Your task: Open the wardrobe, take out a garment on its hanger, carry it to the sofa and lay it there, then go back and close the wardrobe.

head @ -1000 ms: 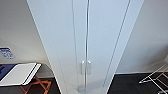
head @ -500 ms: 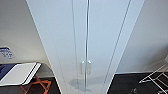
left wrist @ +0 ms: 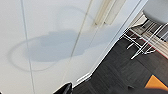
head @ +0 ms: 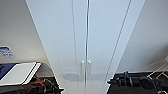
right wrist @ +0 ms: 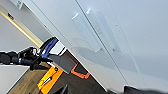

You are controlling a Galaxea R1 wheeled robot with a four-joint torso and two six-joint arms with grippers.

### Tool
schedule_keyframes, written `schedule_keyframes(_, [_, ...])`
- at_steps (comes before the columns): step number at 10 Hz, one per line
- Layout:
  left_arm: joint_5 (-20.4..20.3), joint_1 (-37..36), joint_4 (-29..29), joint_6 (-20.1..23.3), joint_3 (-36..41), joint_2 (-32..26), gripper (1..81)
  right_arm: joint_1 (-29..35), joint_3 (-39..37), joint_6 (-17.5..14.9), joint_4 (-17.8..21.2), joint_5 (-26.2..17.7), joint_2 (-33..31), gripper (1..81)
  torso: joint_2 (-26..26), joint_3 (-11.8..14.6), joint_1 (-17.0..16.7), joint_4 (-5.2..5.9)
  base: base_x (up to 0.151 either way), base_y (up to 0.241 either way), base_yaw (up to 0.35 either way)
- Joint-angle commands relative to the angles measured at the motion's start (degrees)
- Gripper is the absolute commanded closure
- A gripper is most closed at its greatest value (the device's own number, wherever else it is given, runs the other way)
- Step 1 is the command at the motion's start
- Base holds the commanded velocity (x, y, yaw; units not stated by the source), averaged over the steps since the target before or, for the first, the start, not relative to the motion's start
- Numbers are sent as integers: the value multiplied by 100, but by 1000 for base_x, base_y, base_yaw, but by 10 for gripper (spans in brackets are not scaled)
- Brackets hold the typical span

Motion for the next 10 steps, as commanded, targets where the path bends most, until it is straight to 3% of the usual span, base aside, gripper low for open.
schedule_keyframes(1, [623, -1211, -308, -59, -9, 211, 10, 1108, -644, 290, 67, -462, 610, 10, 0, 0, 0, 0, 0, 0, 0])
schedule_keyframes(5, [772, -1545, -528, -77, -527, 861, 10, 1504, -1497, 290, 23, -480, 1586, 10, 7, -6, 6, 0, 0, 0, 0])
schedule_keyframes(10, [763, -1685, -537, -147, -1380, 1864, 10, 1979, -1910, 290, -39, -550, 2141, 10, 15, -13, 15, 0, 0, 0, 0])
